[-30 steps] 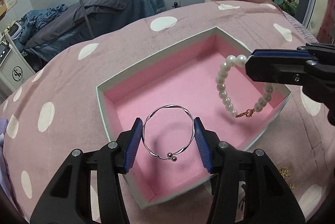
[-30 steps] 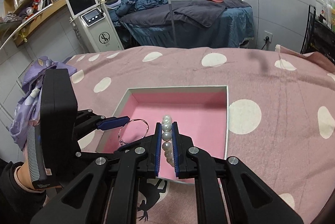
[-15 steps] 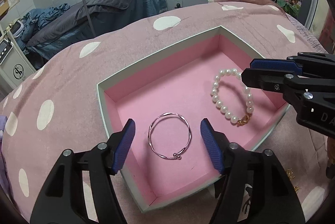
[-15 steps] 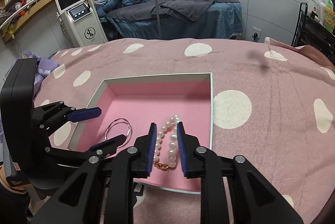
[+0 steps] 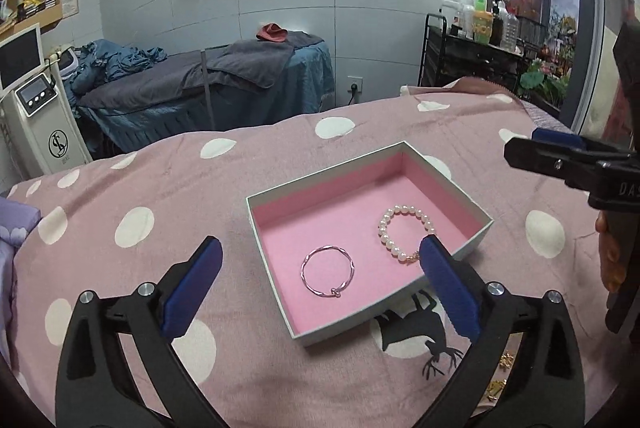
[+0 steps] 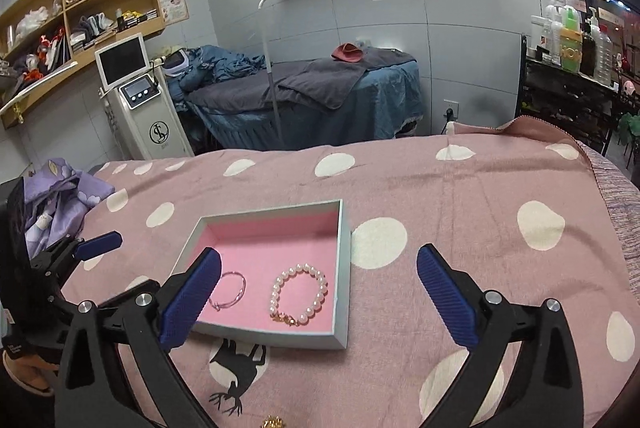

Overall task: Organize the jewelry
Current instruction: 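Move both grippers back from the box toward the watch and gold earrings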

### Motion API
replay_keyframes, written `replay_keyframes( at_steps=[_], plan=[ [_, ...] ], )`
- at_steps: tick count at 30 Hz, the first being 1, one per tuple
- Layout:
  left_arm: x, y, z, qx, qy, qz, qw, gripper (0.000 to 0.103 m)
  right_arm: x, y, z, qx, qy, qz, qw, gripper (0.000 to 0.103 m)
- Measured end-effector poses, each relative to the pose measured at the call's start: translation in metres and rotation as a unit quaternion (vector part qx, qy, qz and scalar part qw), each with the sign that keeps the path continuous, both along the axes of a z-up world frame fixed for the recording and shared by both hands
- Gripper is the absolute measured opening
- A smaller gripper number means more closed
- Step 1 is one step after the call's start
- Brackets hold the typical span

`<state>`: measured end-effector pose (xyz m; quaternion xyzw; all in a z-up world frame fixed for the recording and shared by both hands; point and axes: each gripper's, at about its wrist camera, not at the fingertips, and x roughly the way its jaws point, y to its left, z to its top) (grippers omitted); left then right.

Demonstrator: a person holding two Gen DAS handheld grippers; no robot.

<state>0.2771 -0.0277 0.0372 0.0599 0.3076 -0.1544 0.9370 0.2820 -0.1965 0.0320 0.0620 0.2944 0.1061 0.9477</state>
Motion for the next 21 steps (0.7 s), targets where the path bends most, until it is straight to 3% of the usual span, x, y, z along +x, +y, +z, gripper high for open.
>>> replay_keyframes(
  at_steps=[8,13,18,21],
  plan=[
    [-0.056,0.024,-0.004,-0.05,-0.01,0.016,0.9986,0.097,-0.05,0.003,-0.014,0.004,-0.01,0.028,1.0,0.096],
    [-0.085,0.03,-0.015,-0.038,-0.006,0.035,0.9987,0.097,-0.082,0.004,-0.019,-0.018,-0.026,0.038,0.999,0.096],
    [-0.117,0.025,-0.025,-0.007,-0.016,0.027,0.9995,0.097,-0.104,0.005,-0.026,-0.033,-0.018,0.047,0.998,0.096],
    [-0.133,0.022,-0.033,-0.012,-0.008,0.017,0.9998,0.097,-0.112,0.006,-0.033,-0.04,-0.004,0.054,0.998,0.096]
  ],
)
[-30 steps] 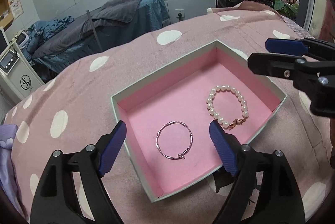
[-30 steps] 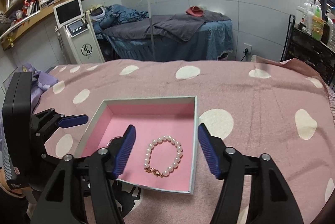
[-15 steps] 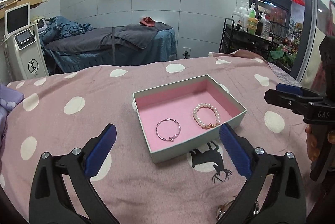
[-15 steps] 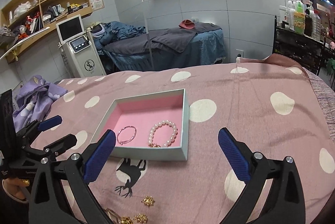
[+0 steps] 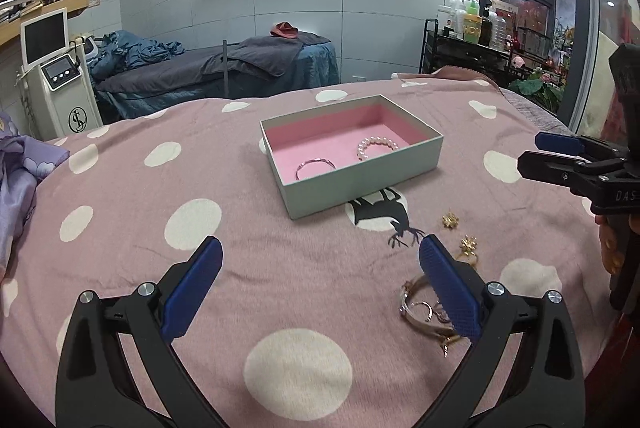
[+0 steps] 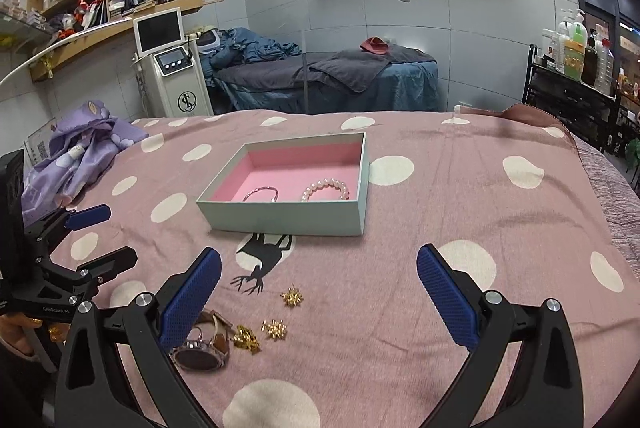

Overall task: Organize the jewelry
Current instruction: 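Move both grippers back from the box toward the watch and gold earrings, then grasp the tan-strap watch with the left gripper while the right gripper grasps a gold earring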

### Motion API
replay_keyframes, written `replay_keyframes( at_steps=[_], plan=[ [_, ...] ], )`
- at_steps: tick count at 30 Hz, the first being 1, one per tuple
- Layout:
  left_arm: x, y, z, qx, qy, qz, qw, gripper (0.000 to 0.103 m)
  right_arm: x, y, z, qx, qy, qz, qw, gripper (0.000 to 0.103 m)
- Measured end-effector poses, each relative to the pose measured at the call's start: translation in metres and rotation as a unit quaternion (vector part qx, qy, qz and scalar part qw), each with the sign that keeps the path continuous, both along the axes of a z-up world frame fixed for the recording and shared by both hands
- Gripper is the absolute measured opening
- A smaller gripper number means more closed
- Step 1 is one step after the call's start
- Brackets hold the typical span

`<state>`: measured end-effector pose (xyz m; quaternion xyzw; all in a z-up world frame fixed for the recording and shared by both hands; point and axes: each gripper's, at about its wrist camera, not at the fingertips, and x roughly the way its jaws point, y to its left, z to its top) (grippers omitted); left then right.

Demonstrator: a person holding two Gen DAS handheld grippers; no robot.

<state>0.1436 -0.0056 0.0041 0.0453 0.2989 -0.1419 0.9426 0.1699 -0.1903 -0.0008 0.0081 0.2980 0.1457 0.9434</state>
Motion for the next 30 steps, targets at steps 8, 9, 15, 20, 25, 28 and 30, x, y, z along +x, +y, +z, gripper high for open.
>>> replay_keyframes(
  at_steps=[8,9,15,20,25,28,30],
  plan=[
    [-0.029,-0.01,-0.018,-0.021,0.015,-0.028,0.9993,0.097,-0.02,0.004,-0.019,-0.026,0.028,0.008,0.999,0.096],
    [-0.032,-0.013,-0.018,-0.022,0.014,-0.036,0.999,0.097,-0.022,0.004,-0.021,-0.028,0.031,0.006,0.999,0.096],
    [-0.041,-0.042,-0.021,-0.007,0.016,-0.098,0.995,0.078,-0.024,0.002,-0.032,-0.033,0.049,0.002,0.998,0.091],
    [-0.029,-0.054,-0.029,0.021,0.031,-0.11,0.9932,0.055,-0.024,-0.001,-0.033,-0.043,0.053,-0.004,0.998,0.087],
    [-0.003,-0.037,-0.023,0.01,0.052,-0.101,0.9935,0.044,-0.023,-0.007,-0.033,-0.043,0.055,-0.008,0.998,0.087],
    [0.013,-0.039,-0.027,0.04,0.067,-0.128,0.9887,0.035,-0.02,-0.006,-0.034,-0.043,0.059,-0.003,0.997,0.086],
    [0.02,-0.044,-0.032,0.059,0.079,-0.151,0.9836,0.032,-0.018,-0.004,-0.034,-0.045,0.062,0.003,0.997,0.083]
  ],
)
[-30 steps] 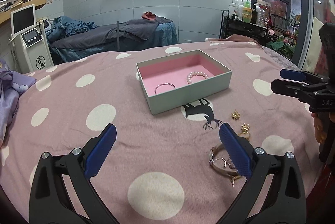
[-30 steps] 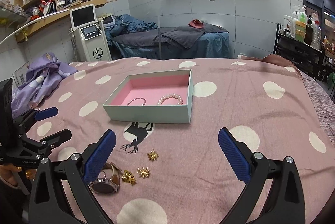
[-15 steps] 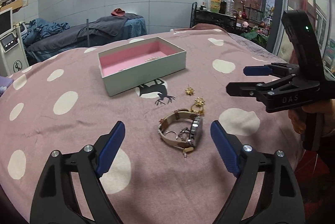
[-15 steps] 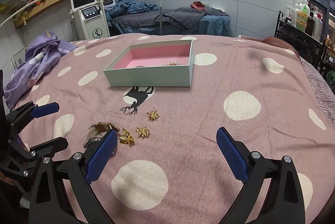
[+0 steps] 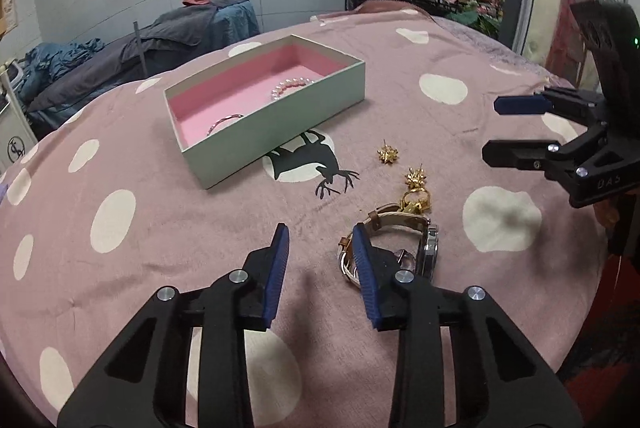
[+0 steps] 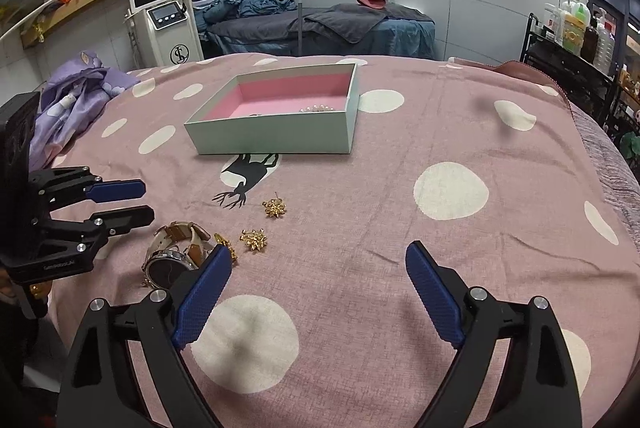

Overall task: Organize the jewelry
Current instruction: 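Grasp the tan-strap watch with the left gripper while the right gripper grasps a gold earring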

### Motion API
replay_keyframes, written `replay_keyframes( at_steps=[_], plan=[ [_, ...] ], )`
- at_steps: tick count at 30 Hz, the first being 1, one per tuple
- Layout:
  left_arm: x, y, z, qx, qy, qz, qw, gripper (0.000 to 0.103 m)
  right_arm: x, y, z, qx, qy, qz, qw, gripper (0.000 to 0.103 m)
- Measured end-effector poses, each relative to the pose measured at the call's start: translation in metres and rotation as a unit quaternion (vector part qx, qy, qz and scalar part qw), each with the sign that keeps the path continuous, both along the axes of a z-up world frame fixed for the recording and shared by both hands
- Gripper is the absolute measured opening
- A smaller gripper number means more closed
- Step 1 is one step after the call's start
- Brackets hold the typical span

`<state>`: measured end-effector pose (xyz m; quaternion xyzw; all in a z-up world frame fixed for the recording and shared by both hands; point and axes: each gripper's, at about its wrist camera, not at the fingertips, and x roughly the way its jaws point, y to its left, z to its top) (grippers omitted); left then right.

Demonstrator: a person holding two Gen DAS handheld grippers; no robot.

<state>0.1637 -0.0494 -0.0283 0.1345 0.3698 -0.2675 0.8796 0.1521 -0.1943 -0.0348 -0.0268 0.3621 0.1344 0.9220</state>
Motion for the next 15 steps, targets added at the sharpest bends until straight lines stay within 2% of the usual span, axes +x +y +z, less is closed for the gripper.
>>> replay_keyframes(
  at_steps=[4,9,15],
  plan=[
    [0.009,-0.007,-0.008,0.007,0.023,-0.032,0.9992,0.029,0.008,0.007,-0.002,-0.014,0.011,0.018,1.0,0.073],
    [0.012,-0.018,-0.017,0.025,0.034,-0.054,0.9977,0.029,0.021,0.016,-0.009,-0.024,0.032,0.049,0.998,0.052],
    [0.02,-0.023,-0.025,0.028,0.049,-0.062,0.9965,0.029,0.029,0.033,-0.018,-0.053,0.054,0.095,0.993,0.041]
  ],
)
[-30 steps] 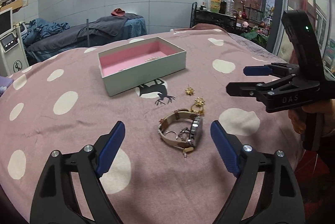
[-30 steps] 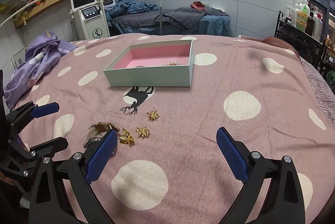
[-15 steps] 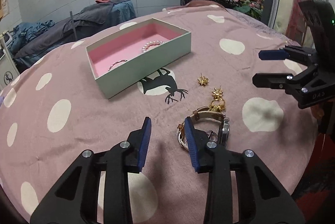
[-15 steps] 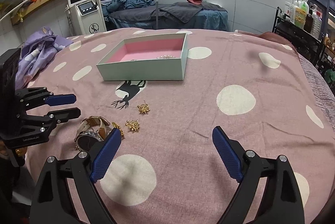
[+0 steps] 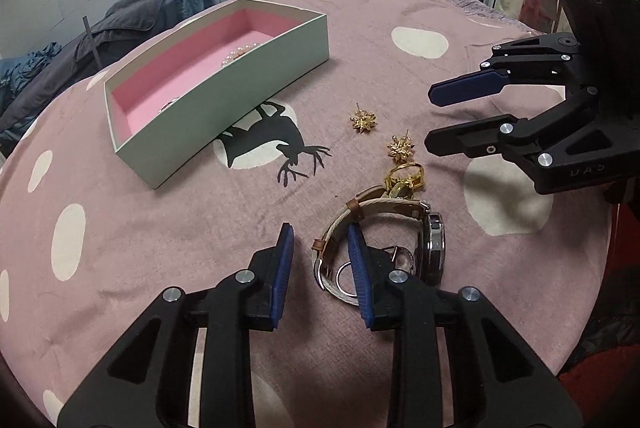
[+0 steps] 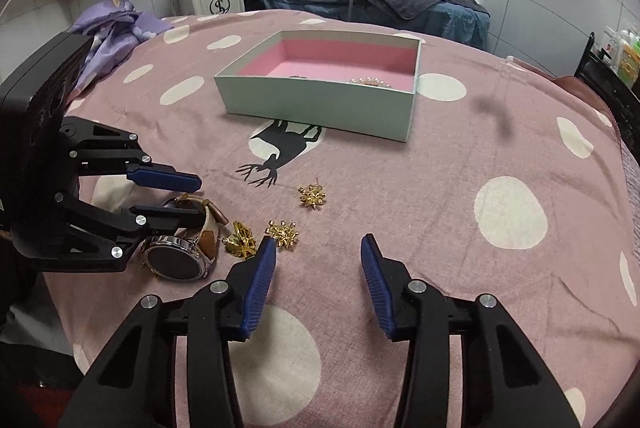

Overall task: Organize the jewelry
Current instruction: 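Grasp the tan-strap watch with the left gripper while the right gripper grasps a gold earring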

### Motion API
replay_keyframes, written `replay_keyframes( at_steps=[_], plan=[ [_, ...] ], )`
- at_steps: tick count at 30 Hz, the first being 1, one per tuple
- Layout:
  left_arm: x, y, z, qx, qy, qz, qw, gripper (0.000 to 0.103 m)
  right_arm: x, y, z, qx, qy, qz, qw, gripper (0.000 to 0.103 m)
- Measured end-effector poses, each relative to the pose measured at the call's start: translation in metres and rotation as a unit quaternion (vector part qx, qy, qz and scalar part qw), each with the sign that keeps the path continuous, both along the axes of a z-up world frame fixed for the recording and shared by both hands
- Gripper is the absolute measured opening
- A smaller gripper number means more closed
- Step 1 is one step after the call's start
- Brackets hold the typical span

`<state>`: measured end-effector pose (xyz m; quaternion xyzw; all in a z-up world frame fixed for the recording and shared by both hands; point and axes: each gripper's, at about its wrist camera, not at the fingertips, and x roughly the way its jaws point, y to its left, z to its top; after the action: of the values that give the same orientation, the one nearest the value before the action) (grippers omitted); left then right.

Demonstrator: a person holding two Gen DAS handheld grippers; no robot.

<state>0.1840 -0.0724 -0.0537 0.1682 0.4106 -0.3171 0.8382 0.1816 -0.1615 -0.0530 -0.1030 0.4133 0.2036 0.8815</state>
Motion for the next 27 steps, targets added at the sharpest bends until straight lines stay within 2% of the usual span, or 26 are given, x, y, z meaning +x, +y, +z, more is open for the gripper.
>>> replay_keyframes(
  at_steps=[5,10,14,18,27],
  plan=[
    [0.005,-0.003,0.0,-0.009,0.014,-0.008,0.9998,0.019,0.009,0.009,-0.007,-0.014,0.016,0.019,1.0,0.038],
    [0.004,-0.008,0.0,0.0,0.006,-0.009,0.9999,0.017,0.011,0.019,-0.011,-0.027,0.017,0.047,0.998,0.034],
    [0.003,-0.005,0.001,-0.013,0.004,0.0,0.9999,0.013,0.012,0.024,-0.011,-0.026,0.018,0.057,0.998,0.017],
    [0.001,0.002,0.005,-0.034,0.002,0.009,0.9994,0.011,0.011,0.027,-0.012,-0.029,0.015,0.057,0.998,0.017],
    [-0.01,0.02,0.018,-0.081,-0.009,0.041,0.9958,0.009,0.001,0.011,-0.001,0.006,0.004,0.029,1.0,0.017]
  ],
)
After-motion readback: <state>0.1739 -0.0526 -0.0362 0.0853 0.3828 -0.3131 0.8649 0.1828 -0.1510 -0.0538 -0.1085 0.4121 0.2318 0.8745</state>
